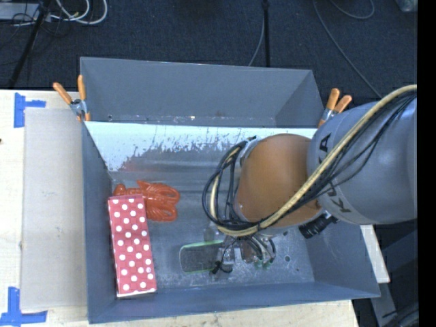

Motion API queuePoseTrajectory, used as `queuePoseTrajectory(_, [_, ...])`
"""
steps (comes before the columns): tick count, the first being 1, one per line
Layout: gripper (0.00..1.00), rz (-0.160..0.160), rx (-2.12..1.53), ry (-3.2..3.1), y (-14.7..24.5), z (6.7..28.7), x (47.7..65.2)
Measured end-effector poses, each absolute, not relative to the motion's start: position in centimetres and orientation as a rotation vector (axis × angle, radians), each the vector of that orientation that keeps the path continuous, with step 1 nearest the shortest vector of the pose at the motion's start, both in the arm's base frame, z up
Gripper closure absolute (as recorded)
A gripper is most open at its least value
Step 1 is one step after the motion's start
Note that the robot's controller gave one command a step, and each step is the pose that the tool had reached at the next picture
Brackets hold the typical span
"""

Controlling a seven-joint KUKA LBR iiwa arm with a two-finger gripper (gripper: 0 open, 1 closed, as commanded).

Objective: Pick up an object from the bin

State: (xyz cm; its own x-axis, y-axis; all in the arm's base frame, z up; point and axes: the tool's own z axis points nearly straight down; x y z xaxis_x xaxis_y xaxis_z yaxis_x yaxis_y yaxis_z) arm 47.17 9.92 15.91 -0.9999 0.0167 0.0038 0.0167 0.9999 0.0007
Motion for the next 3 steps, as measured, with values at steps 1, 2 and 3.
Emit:
queuePoseTrajectory(1, [1.00, -0.001, -0.028, -3.138, 9.9, 16.5, 47.2])
queuePoseTrajectory(2, [1.00, 0.000, -0.030, -3.134, 9.9, 17.0, 47.1])
queuePoseTrajectory(3, [1.00, -0.001, -0.031, -3.136, 9.9, 17.7, 47.2])
